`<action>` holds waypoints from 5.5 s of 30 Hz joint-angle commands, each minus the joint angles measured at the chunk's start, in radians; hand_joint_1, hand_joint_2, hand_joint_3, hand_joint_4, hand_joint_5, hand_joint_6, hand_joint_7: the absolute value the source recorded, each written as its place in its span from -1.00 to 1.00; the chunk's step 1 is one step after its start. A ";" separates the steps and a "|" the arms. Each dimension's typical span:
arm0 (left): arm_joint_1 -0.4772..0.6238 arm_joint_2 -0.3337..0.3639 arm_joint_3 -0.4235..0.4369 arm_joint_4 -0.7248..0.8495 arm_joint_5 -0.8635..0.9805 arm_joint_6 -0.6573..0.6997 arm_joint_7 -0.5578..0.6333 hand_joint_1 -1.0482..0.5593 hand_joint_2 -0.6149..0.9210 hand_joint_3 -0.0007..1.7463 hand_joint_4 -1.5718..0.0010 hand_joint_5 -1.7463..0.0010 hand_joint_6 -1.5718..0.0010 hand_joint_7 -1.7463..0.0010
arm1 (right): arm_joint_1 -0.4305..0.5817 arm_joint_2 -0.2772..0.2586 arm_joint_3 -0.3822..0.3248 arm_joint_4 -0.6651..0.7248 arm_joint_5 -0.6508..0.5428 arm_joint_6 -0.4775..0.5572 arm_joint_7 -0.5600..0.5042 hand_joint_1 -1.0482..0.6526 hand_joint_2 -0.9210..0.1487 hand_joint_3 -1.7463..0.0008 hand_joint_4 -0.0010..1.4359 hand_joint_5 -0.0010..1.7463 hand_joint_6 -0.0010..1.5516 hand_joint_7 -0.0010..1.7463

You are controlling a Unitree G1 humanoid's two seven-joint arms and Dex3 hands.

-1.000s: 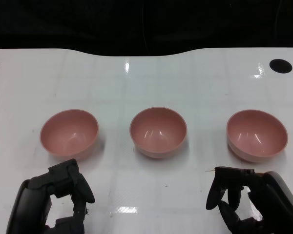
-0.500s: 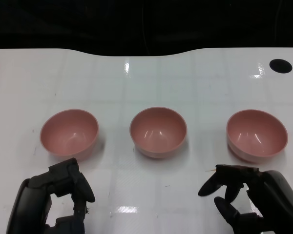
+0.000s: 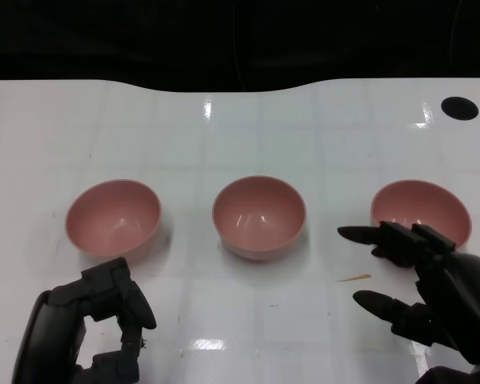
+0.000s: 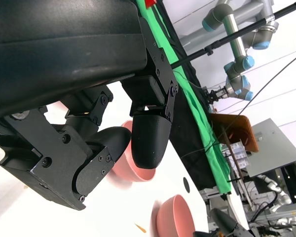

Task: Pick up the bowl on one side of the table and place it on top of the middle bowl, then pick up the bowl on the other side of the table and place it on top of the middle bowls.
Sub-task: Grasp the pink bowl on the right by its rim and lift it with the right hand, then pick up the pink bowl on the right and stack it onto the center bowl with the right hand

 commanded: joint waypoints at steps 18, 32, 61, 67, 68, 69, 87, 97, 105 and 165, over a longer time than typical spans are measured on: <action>-0.023 0.012 0.000 0.027 0.002 -0.011 -0.010 0.19 0.20 0.70 -0.12 -0.97 -0.09 -0.72 | -0.124 -0.055 0.052 -0.076 -0.352 0.414 0.085 -0.37 -0.87 1.00 -1.00 -0.16 -0.74 -0.74; -0.022 0.009 -0.007 0.011 0.003 -0.002 -0.013 0.21 0.23 0.68 -0.12 -0.96 -0.09 -0.71 | -0.297 -0.112 0.143 0.176 -0.435 0.521 0.111 -0.43 -0.88 1.00 -0.82 -0.30 -0.62 -0.90; -0.006 -0.005 -0.016 -0.034 0.016 0.034 -0.001 0.22 0.19 0.72 -0.13 -0.96 -0.11 -0.70 | -0.534 -0.158 0.254 0.640 -0.272 0.340 0.037 -0.09 -0.99 0.96 0.16 0.84 0.53 -0.88; -0.006 -0.009 -0.015 -0.034 0.018 0.033 -0.002 0.22 0.18 0.73 -0.13 -0.96 -0.11 -0.70 | -0.574 -0.176 0.267 0.720 -0.282 0.260 -0.105 -0.07 -0.96 0.69 0.28 1.00 0.11 0.39; -0.006 -0.010 -0.014 -0.036 0.018 0.035 -0.002 0.22 0.18 0.73 -0.13 -0.96 -0.11 -0.70 | -0.579 -0.178 0.271 0.725 -0.287 0.260 -0.118 -0.07 -0.93 0.63 0.28 1.00 0.04 0.57; -0.005 -0.010 -0.014 -0.037 0.018 0.036 -0.002 0.22 0.18 0.73 -0.13 -0.96 -0.11 -0.70 | -0.583 -0.179 0.274 0.728 -0.289 0.260 -0.127 -0.06 -0.85 0.55 0.30 1.00 -0.03 0.75; -0.012 -0.013 -0.013 -0.023 0.026 0.031 -0.001 0.23 0.17 0.75 -0.13 -0.96 -0.11 -0.71 | -0.584 -0.164 0.259 0.443 -0.280 0.212 -0.207 -0.02 -0.02 -0.27 0.37 1.00 -0.06 0.99; -0.015 -0.015 -0.014 -0.017 0.031 0.026 0.000 0.23 0.17 0.75 -0.13 -0.97 -0.11 -0.71 | -0.586 -0.110 0.264 0.295 -0.216 0.179 -0.129 0.00 0.15 -0.49 0.39 1.00 -0.04 1.00; -0.016 -0.019 -0.016 -0.012 0.038 0.013 0.003 0.22 0.17 0.74 -0.12 -0.98 -0.10 -0.71 | -0.595 -0.039 0.274 0.276 -0.155 0.143 -0.066 -0.01 0.14 -0.56 0.41 1.00 -0.02 1.00; 0.007 -0.033 -0.029 -0.051 0.074 0.027 0.017 0.22 0.13 0.80 -0.13 -0.98 -0.10 -0.73 | -0.692 0.094 0.479 0.759 -0.281 0.062 -0.252 -0.56 -1.00 0.73 -0.98 -0.22 -0.58 -1.00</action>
